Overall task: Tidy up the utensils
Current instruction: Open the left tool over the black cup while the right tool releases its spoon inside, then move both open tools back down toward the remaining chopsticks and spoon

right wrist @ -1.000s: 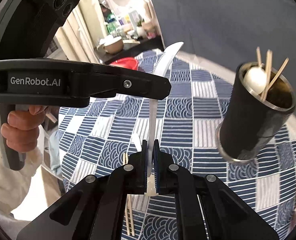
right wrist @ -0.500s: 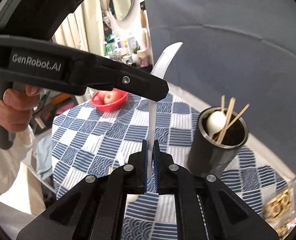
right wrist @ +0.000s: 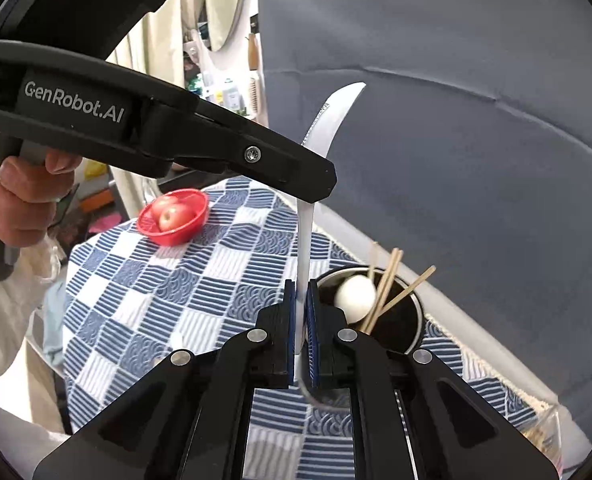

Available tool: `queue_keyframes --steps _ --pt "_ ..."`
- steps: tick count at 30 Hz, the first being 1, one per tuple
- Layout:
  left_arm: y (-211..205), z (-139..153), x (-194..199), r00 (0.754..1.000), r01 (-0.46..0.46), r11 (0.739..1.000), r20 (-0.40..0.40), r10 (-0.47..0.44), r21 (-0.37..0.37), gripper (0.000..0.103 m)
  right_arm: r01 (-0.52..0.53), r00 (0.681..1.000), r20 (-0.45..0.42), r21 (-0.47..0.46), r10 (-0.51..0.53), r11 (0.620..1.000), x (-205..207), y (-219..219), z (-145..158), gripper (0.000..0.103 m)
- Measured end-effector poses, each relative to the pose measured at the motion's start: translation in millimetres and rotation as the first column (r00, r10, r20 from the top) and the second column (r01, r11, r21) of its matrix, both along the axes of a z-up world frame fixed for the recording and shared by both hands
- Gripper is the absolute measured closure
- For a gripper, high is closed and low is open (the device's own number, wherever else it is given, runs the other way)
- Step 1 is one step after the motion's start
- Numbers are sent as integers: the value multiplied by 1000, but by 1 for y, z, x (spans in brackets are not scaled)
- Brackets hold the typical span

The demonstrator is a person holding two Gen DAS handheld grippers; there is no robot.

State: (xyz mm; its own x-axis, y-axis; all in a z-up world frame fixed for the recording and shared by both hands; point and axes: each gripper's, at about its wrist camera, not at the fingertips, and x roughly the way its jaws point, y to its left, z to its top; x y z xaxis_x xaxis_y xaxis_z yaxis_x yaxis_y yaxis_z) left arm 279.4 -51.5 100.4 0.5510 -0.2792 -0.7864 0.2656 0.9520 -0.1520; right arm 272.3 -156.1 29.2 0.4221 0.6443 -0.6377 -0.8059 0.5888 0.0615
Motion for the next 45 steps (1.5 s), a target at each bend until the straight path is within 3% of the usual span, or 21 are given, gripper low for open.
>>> queue_keyframes --steps 18,20,22,26,28,31,45 --pt "-7 -43 33 997 67 998 -33 -67 18 77 38 998 -48 -44 -40 998 37 -1 -36 96" --pt "-6 -44 30 997 62 998 -38 -61 20 69 43 997 -58 -48 -46 998 36 -5 -35 89" --pt "-2 -41 23 998 62 998 -28 -62 7 33 63 997 -36 -57 -65 996 31 -9 -32 54" --pt "10 -30 5 1000 29 999 3 -29 27 28 87 996 -20 -59 -89 994 20 -17 -21 43" --pt "17 -25 -4 1000 -1 999 14 0 46 14 103 995 -3 -65 -103 993 12 -21 -15 33" --pt "29 -20 -23 999 -30 998 34 28 64 10 127 992 10 -74 -127 989 0 -26 -8 22" --pt "61 -26 -116 993 -120 987 23 118 102 6 133 991 -3 -160 -135 978 -75 -19 -8 16"
